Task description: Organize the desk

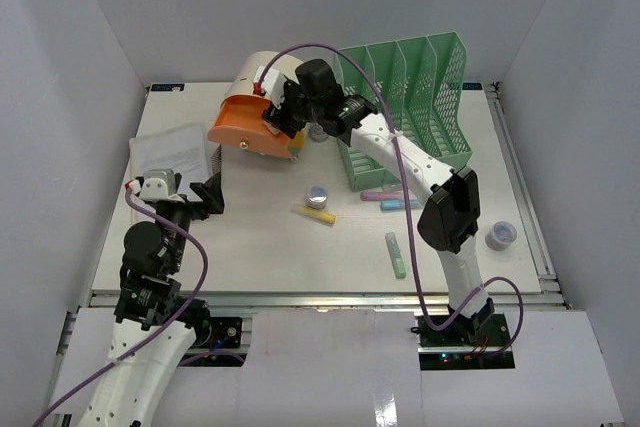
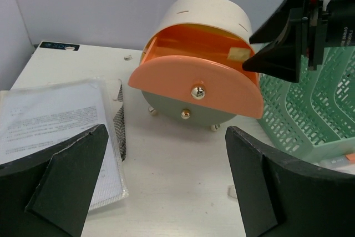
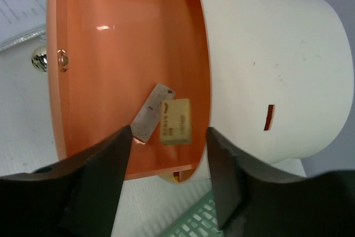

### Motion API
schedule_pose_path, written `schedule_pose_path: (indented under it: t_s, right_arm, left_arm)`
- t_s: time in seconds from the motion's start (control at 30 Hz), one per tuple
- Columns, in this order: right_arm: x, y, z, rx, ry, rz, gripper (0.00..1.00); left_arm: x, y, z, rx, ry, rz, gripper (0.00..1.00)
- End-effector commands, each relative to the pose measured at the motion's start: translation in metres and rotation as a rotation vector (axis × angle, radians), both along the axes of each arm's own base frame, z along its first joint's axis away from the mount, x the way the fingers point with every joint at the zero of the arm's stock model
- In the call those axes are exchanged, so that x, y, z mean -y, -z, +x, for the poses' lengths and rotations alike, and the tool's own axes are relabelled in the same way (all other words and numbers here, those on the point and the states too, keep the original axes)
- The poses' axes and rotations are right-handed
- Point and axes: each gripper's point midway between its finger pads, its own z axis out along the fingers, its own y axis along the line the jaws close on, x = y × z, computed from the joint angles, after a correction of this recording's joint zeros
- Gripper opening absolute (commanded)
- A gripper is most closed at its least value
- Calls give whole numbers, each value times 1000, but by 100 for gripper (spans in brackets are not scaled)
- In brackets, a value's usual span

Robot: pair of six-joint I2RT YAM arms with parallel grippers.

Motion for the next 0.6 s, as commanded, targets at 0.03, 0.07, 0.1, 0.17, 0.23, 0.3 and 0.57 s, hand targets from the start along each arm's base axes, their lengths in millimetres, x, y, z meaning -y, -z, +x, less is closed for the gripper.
schedule_pose_path:
  t_s: [0.03, 0.07, 0.1, 0.17, 0.23, 0.3, 0.57]
  right_arm:
    - [-2, -37, -3, 61, -17, 75, 75]
    - [-1, -40, -6, 61, -23, 80, 76]
    - [1, -44, -10, 59, -30, 86, 76]
    - [7, -56, -16, 57, -37, 106, 76]
    - [17, -74, -25, 52, -42, 144, 76]
    - [32, -82, -31, 19, -42, 172, 76]
    - [109, -33, -145, -266, -325, 215, 75]
  left_arm:
    - [22, 10, 5, -24, 116, 8, 98]
    - [25, 12, 6, -37, 129, 4, 98]
    - [28, 14, 8, -52, 141, 2, 98]
    - [32, 19, 11, -82, 159, -4, 98]
    - [37, 26, 15, -122, 176, -9, 98]
    - [45, 34, 20, -170, 211, -18, 98]
    - [75, 58, 40, -378, 278, -264, 95]
